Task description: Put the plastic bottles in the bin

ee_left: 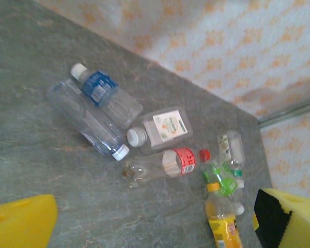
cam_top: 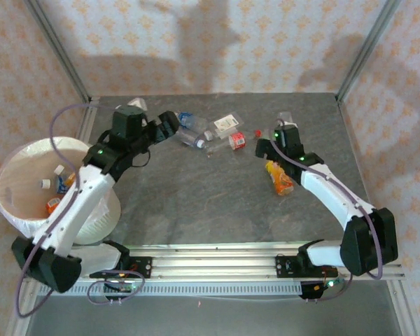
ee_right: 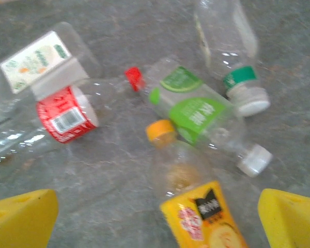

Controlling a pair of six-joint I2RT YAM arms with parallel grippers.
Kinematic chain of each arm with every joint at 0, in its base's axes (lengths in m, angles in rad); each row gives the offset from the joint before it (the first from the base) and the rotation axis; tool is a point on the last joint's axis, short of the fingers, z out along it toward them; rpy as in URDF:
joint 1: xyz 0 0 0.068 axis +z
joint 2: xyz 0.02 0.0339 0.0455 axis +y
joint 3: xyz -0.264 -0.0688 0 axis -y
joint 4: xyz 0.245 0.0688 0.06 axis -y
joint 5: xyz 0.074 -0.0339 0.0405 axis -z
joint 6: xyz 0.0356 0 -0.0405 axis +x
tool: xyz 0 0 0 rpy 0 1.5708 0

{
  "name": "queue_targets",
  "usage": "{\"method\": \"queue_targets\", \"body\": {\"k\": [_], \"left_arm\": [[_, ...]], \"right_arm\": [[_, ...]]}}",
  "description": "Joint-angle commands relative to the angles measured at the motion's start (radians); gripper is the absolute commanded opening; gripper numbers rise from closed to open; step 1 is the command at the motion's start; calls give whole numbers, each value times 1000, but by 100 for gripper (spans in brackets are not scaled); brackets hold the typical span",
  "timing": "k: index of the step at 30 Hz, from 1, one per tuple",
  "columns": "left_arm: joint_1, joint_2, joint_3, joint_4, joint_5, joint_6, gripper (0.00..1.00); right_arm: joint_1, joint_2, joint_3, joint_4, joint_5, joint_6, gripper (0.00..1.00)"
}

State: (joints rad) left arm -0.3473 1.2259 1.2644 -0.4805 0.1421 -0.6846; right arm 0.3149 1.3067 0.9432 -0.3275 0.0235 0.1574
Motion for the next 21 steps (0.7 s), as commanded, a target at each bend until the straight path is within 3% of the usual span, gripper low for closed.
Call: {"method": "queue_targets", "body": {"k": [1, 7, 12, 21], "left_arm": [[-35, 52, 68, 75, -3, -8, 100], [-75, 167, 124, 11, -18, 17, 100], [-75, 183, 56, 99, 38, 8, 100], [-77, 195, 23, 154, 53, -8, 100]], "right_arm": [[-52, -3, 19, -187, 8, -7, 99], [-129, 24, -6, -253, -92, 13, 99], [-129, 62, -14, -263, -206, -32, 99], [-129, 193, -5, -331, -188, -24, 100]]}}
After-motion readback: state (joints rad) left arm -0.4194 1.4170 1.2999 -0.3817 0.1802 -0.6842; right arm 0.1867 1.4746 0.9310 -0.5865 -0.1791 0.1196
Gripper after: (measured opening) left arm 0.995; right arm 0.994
